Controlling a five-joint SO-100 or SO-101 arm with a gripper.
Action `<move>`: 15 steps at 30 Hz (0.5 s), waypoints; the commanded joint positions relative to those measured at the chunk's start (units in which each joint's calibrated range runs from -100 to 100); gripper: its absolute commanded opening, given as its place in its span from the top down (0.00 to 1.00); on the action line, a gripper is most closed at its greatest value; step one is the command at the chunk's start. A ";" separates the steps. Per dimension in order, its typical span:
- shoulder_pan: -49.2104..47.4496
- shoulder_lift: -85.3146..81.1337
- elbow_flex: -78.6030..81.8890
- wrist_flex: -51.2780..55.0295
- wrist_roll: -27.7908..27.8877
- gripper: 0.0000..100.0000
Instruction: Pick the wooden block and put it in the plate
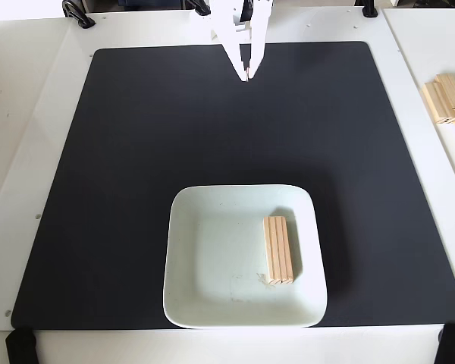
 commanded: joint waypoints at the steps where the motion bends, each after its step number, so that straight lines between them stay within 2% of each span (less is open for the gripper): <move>1: -1.46 -2.30 0.34 13.31 -0.14 0.99; 7: -1.24 -1.96 0.34 26.65 -0.14 0.99; 15: -1.57 -1.88 0.34 26.74 -0.20 0.99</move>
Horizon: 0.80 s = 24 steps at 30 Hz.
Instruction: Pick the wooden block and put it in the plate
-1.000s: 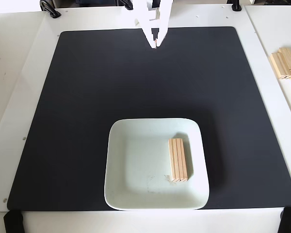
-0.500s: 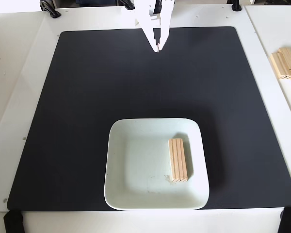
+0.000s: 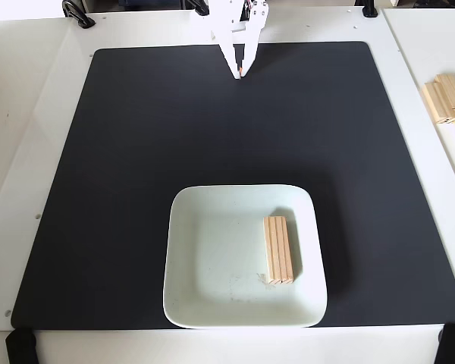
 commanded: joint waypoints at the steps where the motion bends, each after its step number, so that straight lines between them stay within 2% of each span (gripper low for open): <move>1: -0.11 -0.26 0.34 0.38 -0.20 0.99; 24: 0.12 0.33 0.25 0.47 -0.04 0.98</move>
